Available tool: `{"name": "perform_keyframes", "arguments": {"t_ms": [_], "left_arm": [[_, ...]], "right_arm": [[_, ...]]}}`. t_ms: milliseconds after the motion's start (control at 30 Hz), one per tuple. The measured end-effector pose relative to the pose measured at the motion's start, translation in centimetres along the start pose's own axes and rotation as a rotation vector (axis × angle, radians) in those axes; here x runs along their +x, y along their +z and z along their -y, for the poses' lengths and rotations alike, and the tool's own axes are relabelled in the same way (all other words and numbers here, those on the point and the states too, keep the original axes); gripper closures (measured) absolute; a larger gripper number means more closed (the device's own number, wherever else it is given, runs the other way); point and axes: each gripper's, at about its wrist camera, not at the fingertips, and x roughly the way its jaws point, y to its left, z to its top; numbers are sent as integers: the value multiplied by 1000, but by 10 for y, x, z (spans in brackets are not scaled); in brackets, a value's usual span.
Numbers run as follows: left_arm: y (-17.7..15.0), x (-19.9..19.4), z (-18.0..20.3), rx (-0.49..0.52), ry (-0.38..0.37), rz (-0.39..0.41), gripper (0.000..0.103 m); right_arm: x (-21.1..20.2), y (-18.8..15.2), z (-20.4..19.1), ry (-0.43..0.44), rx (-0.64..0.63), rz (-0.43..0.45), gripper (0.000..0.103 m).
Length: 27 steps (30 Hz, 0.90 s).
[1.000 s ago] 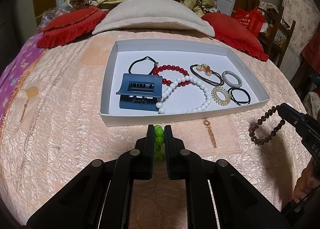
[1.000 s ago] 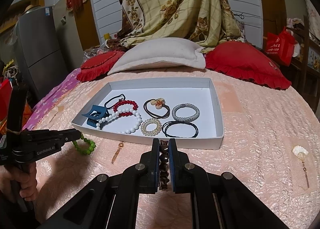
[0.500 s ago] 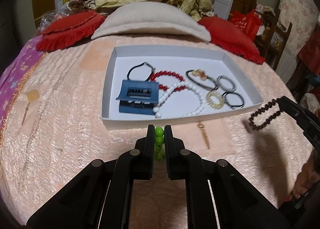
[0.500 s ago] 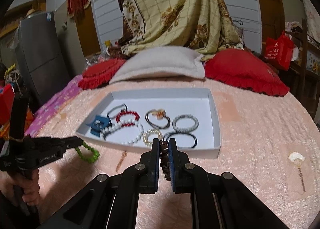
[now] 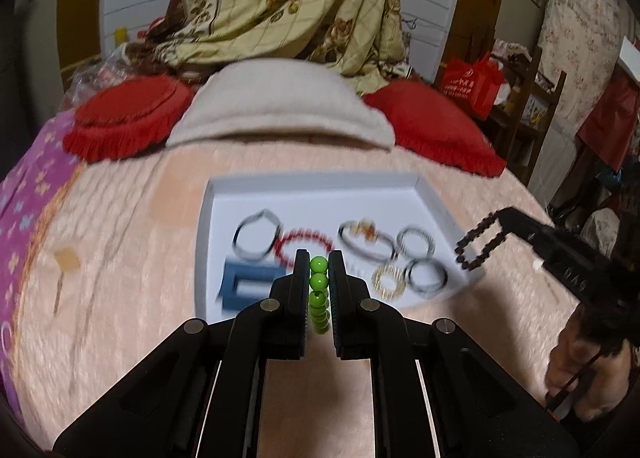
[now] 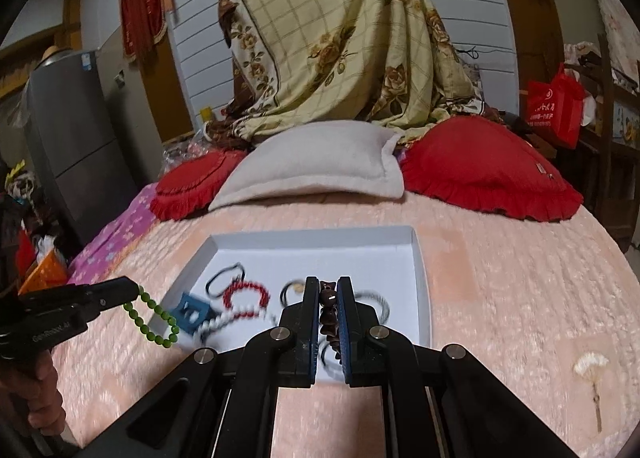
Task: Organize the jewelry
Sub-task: 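Lower the green bracelet into the tray with the left gripper while the right drops the brown bracelet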
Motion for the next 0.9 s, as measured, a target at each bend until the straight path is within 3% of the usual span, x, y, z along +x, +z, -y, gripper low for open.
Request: {"name": "perform_keyframes", "arguments": {"t_ms": [167, 433, 600, 733, 900], "left_arm": [[35, 48, 0, -65, -67, -33, 95], [53, 118, -4, -163, -116, -60, 95], [44, 171, -30, -223, -55, -162, 95], [35, 182, -43, -236, -14, -219, 95], [35, 174, -50, -242, -3, -205, 96]], "right_arm": [[33, 23, 11, 11, 48, -7, 95], [92, 32, 35, -44, 105, -65, 95], [116, 34, 50, -139, 143, -74, 95], [140, 32, 48, -114, 149, -121, 95], [154, 27, 43, -51, 190, -148, 95]]}}
